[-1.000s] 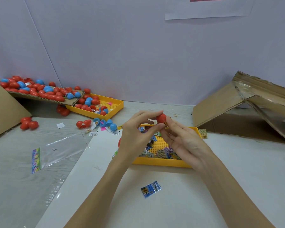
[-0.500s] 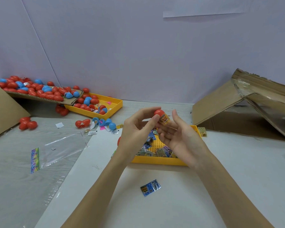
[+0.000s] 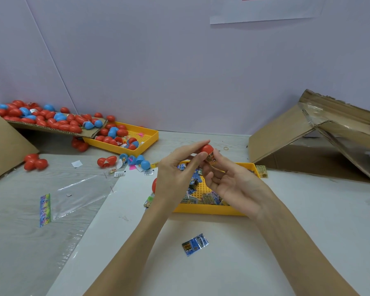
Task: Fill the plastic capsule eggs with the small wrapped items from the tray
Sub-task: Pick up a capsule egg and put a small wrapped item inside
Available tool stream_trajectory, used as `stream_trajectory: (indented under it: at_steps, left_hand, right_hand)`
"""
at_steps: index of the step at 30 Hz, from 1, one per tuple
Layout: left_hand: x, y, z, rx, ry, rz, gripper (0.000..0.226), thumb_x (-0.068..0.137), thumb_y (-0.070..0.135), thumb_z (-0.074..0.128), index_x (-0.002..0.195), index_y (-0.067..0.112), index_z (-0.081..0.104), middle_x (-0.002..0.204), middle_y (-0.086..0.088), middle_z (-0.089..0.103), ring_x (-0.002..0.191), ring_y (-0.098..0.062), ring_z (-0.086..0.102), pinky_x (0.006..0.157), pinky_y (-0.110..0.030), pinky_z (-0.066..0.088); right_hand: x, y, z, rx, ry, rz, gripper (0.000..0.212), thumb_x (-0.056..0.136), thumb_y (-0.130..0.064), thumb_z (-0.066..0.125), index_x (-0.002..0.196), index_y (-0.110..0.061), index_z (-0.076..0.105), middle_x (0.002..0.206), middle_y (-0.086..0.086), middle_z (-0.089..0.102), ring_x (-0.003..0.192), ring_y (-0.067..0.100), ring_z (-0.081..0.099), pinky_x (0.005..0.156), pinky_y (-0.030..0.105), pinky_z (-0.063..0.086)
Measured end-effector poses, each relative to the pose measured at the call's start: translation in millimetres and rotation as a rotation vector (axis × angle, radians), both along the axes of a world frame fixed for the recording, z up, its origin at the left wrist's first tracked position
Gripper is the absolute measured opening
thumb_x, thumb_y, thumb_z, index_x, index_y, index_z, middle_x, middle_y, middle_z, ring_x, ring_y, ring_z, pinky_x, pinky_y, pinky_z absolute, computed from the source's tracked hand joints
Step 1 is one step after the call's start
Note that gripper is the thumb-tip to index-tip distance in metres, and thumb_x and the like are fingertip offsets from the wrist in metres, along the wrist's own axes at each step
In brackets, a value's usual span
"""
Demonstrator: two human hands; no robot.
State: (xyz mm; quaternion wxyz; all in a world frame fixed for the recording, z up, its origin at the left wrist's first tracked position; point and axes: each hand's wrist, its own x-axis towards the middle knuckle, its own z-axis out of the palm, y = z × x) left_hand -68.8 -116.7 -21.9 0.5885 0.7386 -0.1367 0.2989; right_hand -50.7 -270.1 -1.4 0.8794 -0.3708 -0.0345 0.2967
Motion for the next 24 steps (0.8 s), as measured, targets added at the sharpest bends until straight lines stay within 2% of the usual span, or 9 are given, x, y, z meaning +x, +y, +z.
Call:
stream_trajectory:
  at_steps: [5, 12, 16, 20, 22, 24]
  left_hand:
    - [2.5, -2.2, -4.3, 0.033, -0.066, -0.003, 0.026, 0.099, 0.013, 0.061, 0.122, 0.012, 0.072, 0.114, 0.001, 0.074, 0.113, -0.02, 0.067, 0.094, -0.031, 0.055]
    - [4.5, -6.1, -9.8, -0.011, -0.077, 0.013, 0.023, 0.099, 0.007, 0.062, 0.119, 0.009, 0.074, 0.112, 0.001, 0.075, 0.111, -0.019, 0.069, 0.092, -0.027, 0.055]
    - [2.6, -8.9, -9.5, -0.076, -0.036, 0.021, 0.022, 0.099, 0.015, 0.063, 0.117, 0.019, 0.075, 0.109, 0.009, 0.077, 0.108, -0.014, 0.071, 0.089, -0.024, 0.056]
    - [3.5, -4.3, -6.0, -0.117, 0.088, 0.015, 0.027, 0.102, 0.031, 0.057, 0.123, 0.023, 0.072, 0.109, 0.009, 0.076, 0.103, -0.013, 0.072, 0.083, -0.024, 0.059]
    - [3.8, 0.9, -5.7, -0.119, 0.105, 0.066, 0.031, 0.103, 0.036, 0.052, 0.123, 0.024, 0.071, 0.106, 0.009, 0.076, 0.102, -0.011, 0.071, 0.082, -0.026, 0.06]
    - [4.4, 5.6, -5.9, -0.124, 0.119, 0.125, 0.033, 0.102, 0.04, 0.048, 0.117, 0.023, 0.073, 0.101, 0.009, 0.075, 0.1, -0.011, 0.07, 0.082, -0.035, 0.061]
  right_hand:
    - [-1.0, 2.4, -2.7, 0.022, 0.036, 0.017, 0.026, 0.078, -0.024, 0.079, 0.09, 0.0, 0.078, 0.096, 0.016, 0.072, 0.077, 0.015, 0.065, 0.065, 0.02, 0.056]
    - [-1.7, 5.3, -3.7, 0.028, 0.077, -0.012, 0.03, 0.082, -0.023, 0.077, 0.097, 0.002, 0.074, 0.092, 0.015, 0.071, 0.074, 0.015, 0.064, 0.065, 0.019, 0.057]
    - [-1.8, 6.6, -4.9, -0.018, 0.039, -0.048, 0.038, 0.087, -0.029, 0.076, 0.109, 0.001, 0.071, 0.092, 0.013, 0.069, 0.073, 0.014, 0.063, 0.066, 0.02, 0.057]
    - [1.4, 6.1, -9.0, -0.218, -0.033, -0.124, 0.045, 0.097, -0.038, 0.066, 0.113, 0.003, 0.07, 0.077, 0.006, 0.06, 0.064, 0.012, 0.056, 0.056, 0.02, 0.052]
    - [6.7, -2.3, -3.5, -0.134, 0.054, -0.093, 0.044, 0.101, -0.033, 0.059, 0.118, 0.008, 0.067, 0.075, 0.005, 0.057, 0.064, 0.011, 0.052, 0.056, 0.018, 0.048]
    - [18.8, -17.7, 10.8, 0.096, 0.153, -0.07, 0.045, 0.103, -0.022, 0.055, 0.13, 0.012, 0.057, 0.08, 0.007, 0.058, 0.069, 0.012, 0.051, 0.064, 0.022, 0.045]
